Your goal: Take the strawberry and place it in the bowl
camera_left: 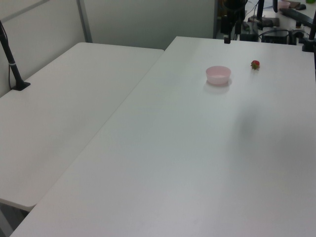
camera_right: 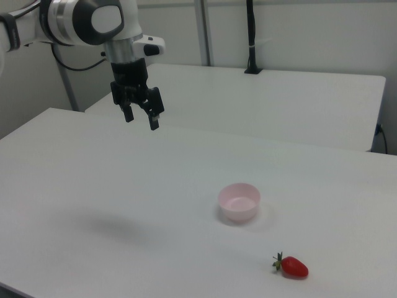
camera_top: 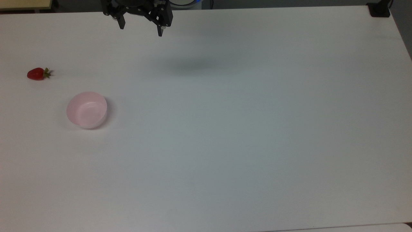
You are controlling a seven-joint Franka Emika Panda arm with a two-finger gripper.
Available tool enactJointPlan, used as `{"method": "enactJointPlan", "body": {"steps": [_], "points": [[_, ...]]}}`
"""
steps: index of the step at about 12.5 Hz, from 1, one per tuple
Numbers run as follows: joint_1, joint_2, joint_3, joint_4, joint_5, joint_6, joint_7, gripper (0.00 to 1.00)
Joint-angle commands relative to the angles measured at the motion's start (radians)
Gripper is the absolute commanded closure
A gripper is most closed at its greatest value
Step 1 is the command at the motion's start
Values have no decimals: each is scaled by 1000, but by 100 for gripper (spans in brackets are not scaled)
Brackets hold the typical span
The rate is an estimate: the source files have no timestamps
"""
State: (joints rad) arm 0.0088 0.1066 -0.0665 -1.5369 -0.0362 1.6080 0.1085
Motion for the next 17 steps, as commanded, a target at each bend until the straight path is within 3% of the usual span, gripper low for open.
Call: {"method": "enactJointPlan", "body": {"steps": [1,9,15,17], "points": [[0,-22,-9,-22,-7,17,-19,0],[-4,-19,-10,-22,-7,17,-58,0],[-168,2,-10,-22,-5,15,-361,0],[-272,27,-10,-22,-16,27,-505,0]]}}
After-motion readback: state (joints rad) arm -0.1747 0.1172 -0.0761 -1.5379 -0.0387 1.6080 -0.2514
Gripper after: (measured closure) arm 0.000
